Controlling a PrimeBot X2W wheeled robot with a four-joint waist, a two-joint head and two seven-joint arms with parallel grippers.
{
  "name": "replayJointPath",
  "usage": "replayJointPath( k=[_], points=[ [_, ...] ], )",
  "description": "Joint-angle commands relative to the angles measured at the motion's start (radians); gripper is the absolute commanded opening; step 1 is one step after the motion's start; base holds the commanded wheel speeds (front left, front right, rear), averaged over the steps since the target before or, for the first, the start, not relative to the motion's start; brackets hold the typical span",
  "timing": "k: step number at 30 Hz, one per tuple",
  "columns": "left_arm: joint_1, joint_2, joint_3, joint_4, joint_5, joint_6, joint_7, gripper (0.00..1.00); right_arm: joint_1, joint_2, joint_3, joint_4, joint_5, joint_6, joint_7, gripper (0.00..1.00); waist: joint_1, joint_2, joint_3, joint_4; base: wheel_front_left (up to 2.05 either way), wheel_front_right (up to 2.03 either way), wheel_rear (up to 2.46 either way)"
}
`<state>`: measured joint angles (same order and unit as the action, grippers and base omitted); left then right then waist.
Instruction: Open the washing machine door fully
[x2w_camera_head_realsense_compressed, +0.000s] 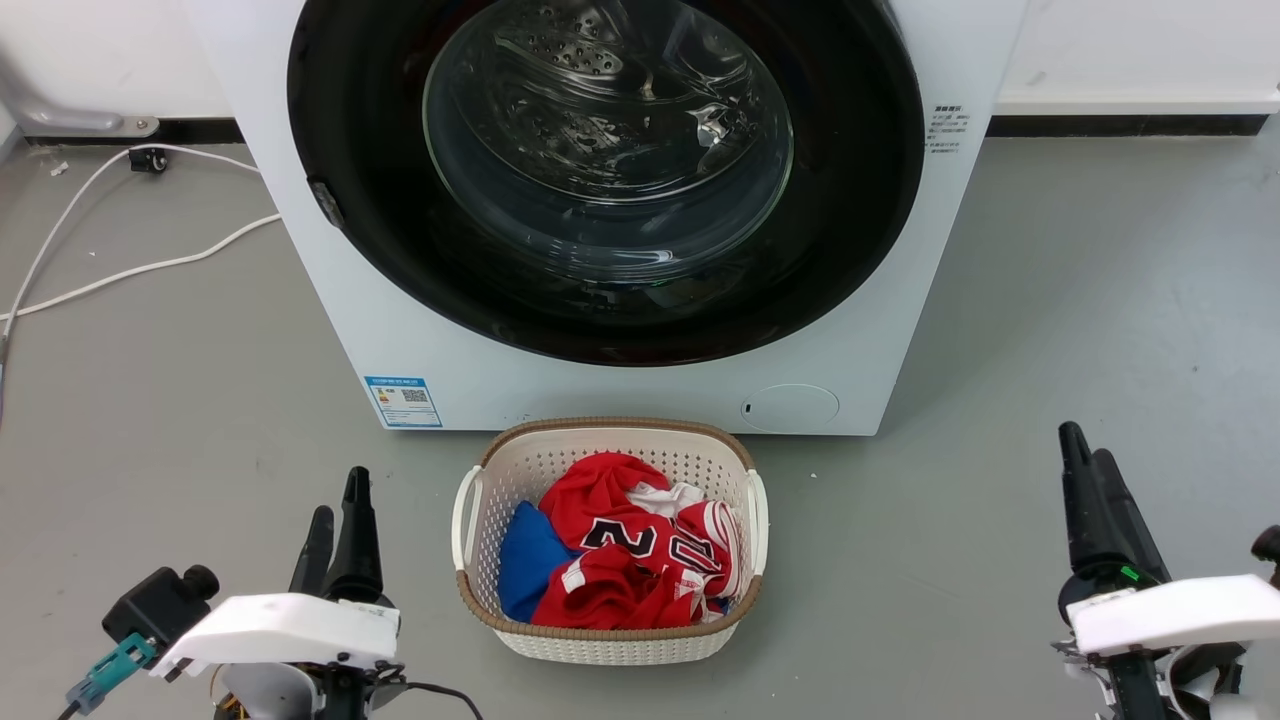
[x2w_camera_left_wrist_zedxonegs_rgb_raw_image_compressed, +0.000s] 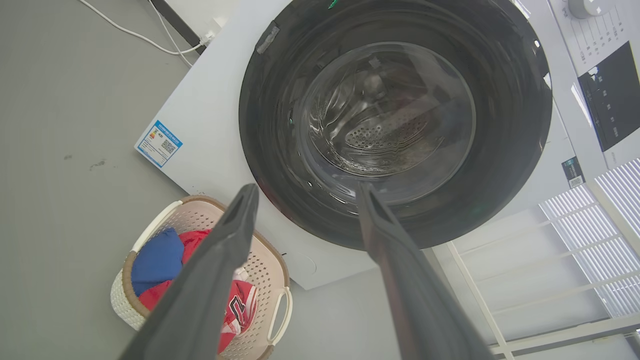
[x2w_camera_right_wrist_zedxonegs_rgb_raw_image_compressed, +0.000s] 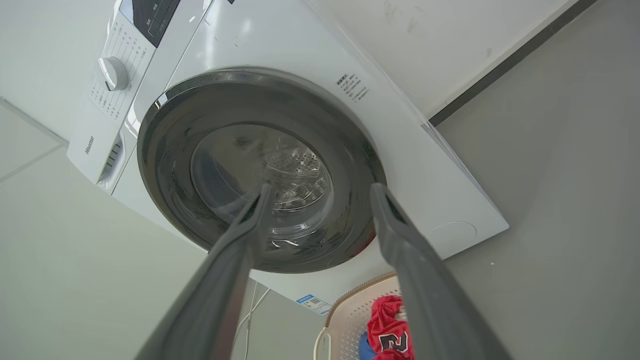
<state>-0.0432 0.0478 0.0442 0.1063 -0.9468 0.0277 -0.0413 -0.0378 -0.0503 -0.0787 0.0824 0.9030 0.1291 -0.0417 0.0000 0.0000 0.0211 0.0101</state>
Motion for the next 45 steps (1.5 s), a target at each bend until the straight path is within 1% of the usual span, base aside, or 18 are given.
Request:
replayJointPath(
  k=[1,9,19,33,45],
  points=[
    [0.000,0.005,-0.010,-0.023,0.059,0.012,-0.013,1.00,-0.005,-0.001,0.014,-0.036,-0.078,0.002,-0.012,1.00,0.0000,0.0000,0.000,0.001,0.00,0.00,0.00],
    [0.011,0.028,-0.056,-0.042,0.196,0.066,-0.040,1.00,0.010,-0.001,0.039,-0.082,-0.279,0.002,-0.040,1.00,0.0000,0.0000,-0.002,0.003,0.00,0.00,0.00],
    [0.018,0.063,-0.121,-0.064,0.328,0.123,-0.072,1.00,0.030,-0.001,0.036,-0.116,-0.444,0.002,-0.071,1.00,0.0000,0.0000,0.003,0.009,0.00,0.00,0.00],
    [0.027,0.089,-0.178,-0.093,0.456,0.169,-0.108,1.00,0.054,-0.001,0.036,-0.162,-0.587,0.002,-0.108,1.00,0.0000,0.0000,0.003,0.012,0.00,0.00,0.00],
    [0.046,0.086,-0.193,-0.101,0.563,0.176,-0.138,1.00,0.074,0.000,0.019,-0.177,-0.668,0.002,-0.137,1.00,0.0000,0.0000,0.000,0.017,0.00,0.00,0.00]
  ],
)
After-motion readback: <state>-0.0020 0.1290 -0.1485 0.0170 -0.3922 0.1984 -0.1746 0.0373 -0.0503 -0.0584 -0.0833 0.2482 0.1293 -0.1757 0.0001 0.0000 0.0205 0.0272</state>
